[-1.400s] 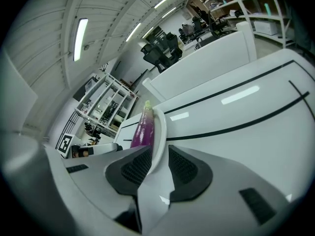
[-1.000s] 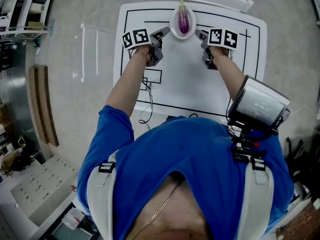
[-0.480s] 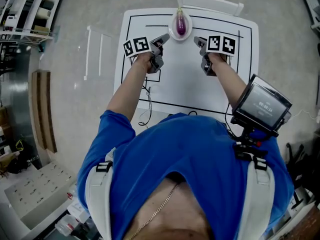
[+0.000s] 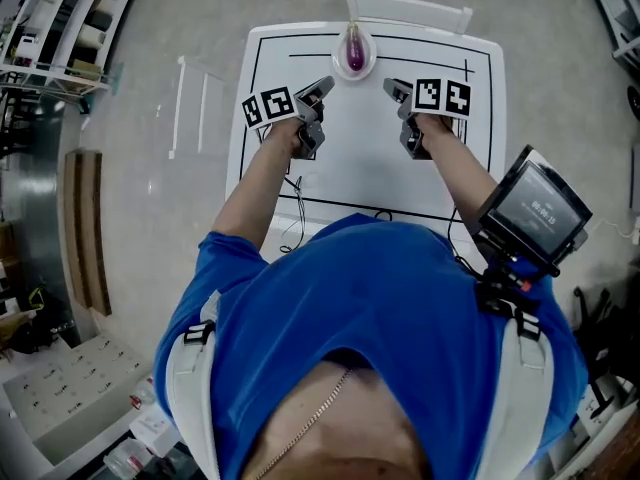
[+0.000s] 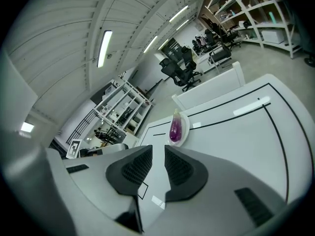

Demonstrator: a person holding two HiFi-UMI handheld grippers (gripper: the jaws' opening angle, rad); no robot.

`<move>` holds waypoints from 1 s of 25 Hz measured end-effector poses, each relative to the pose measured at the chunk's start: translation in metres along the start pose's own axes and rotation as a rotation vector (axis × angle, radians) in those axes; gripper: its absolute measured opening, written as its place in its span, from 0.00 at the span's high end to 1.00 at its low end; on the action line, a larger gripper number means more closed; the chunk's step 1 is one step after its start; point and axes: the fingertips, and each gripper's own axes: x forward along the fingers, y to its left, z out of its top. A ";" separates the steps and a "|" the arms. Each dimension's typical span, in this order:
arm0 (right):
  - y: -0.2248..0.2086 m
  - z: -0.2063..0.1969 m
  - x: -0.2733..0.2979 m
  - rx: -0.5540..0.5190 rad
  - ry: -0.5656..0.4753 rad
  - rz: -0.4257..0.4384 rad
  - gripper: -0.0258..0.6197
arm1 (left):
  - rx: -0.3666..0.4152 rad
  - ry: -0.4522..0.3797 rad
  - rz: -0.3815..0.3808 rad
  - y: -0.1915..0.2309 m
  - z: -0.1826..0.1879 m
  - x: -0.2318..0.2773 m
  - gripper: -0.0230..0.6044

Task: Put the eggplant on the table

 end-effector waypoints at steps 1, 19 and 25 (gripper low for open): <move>0.005 -0.001 -0.006 -0.006 -0.004 0.004 0.84 | 0.003 -0.006 -0.005 -0.007 -0.001 -0.004 0.92; 0.047 -0.019 -0.065 -0.061 -0.072 0.094 0.96 | -0.013 -0.093 -0.025 -0.036 -0.036 -0.042 0.95; 0.049 -0.030 -0.079 -0.081 -0.087 0.095 0.96 | -0.045 -0.119 -0.022 -0.028 -0.045 -0.057 0.95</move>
